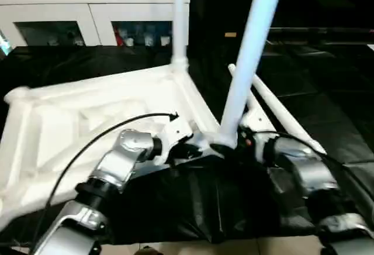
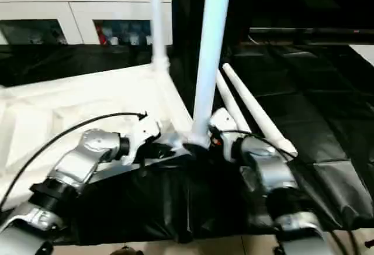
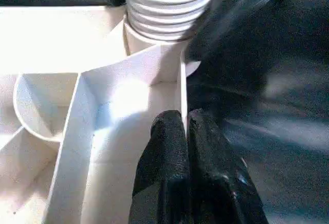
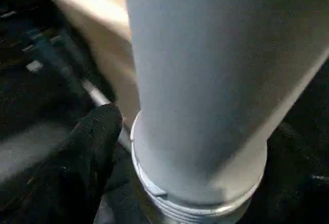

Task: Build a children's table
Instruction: Rotate leg to tighten

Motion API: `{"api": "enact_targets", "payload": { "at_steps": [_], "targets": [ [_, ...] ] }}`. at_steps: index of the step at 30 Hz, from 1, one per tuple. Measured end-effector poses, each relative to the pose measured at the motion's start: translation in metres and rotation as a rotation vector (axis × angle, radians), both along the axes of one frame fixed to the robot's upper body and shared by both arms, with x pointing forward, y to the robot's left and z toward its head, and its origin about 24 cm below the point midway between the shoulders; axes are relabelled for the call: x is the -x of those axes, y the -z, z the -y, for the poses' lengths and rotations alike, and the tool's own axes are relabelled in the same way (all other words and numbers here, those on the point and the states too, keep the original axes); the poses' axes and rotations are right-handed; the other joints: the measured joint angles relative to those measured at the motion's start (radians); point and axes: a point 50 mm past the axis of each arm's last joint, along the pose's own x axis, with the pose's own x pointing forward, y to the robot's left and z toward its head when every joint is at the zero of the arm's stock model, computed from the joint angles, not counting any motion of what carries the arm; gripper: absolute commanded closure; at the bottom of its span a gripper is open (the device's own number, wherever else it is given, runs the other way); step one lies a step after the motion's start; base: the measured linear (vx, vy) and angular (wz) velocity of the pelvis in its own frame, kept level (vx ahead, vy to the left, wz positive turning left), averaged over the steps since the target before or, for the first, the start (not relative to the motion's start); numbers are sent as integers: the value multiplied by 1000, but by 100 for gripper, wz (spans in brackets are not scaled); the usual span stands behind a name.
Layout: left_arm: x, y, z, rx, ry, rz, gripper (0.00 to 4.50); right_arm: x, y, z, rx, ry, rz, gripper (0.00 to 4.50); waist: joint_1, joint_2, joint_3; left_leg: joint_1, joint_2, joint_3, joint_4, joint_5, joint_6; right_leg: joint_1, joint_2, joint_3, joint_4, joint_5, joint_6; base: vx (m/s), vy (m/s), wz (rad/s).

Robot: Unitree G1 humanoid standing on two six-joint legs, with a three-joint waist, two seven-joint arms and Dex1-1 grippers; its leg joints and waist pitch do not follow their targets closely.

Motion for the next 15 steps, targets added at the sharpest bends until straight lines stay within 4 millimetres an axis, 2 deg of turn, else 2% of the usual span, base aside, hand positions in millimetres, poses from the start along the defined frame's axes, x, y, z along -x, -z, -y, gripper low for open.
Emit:
{"api": "enact_targets", "payload": {
  "at_steps": [3,4,7,10,15],
  "targets": [
    [2,0,-2,-4,39,-9,450,3,-1,2,1,-45,-19,107,9,0,0,0,0,0,0,0,0,0,0,0,0,0,0,0,0,0],
    [2,0,-2,-5,46,-10,450,4,-2,2,4,-55,-20,132,10,0,0,0,0,0,0,0,0,0,0,0,0,0,0,0,0,0],
    [3,0,-3,-4,64,-12,450,5,-3,4,13,-69,-23,137,11,0,0,-1,0,0,1,0,0,1,0,0,0,0,0,0,0,0],
    [3,0,-3,-4,69,-12,450,5,-4,4,14,-72,-26,170,11,0,0,-1,0,0,1,0,0,1,0,0,0,0,0,0,0,0],
    [3,0,-3,-4,67,-11,450,5,-3,3,14,-66,-29,178,11,0,0,-1,0,0,1,0,0,1,0,0,1,0,0,0,0,0]
  ]
}}
